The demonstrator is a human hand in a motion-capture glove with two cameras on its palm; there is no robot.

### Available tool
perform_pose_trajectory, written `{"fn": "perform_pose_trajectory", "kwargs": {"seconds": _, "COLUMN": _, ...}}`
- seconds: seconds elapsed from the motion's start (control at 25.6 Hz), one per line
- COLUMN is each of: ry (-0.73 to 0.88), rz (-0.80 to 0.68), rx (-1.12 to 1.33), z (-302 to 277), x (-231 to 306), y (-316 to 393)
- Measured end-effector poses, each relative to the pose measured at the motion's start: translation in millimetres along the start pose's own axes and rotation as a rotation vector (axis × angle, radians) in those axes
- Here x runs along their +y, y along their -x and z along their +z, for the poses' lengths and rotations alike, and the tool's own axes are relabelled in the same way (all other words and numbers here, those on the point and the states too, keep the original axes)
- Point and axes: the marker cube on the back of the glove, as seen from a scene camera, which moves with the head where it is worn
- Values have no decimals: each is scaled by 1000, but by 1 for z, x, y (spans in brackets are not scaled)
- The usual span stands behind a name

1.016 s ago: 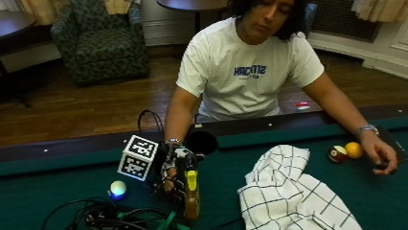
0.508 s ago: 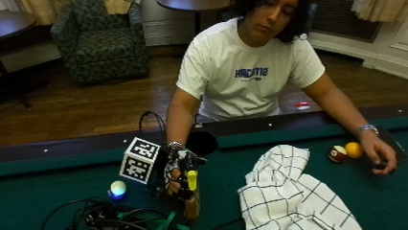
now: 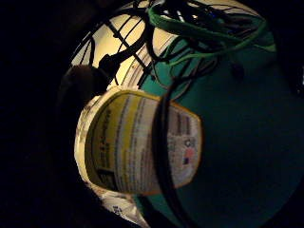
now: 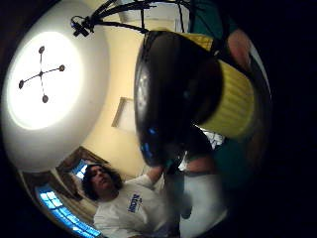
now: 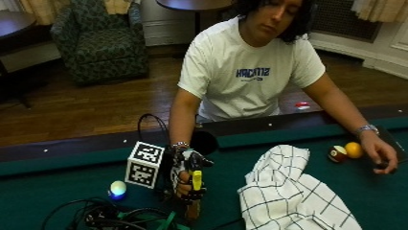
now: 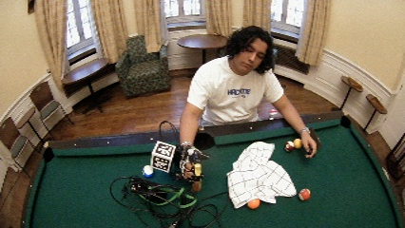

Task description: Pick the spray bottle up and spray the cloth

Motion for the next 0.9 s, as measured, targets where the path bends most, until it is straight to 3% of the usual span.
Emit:
{"fn": "perform_pose_trajectory", "kwargs": {"seconds": 0.47, "ry": -195, "rz": 3, "rx": -4, "z": 5, "x": -19, "y": 4}}
{"fn": "perform_pose_trajectory", "kwargs": {"seconds": 0.9, "ry": -163, "rz": -47, "rx": 26, "z": 5, "x": -26, "y": 7}}
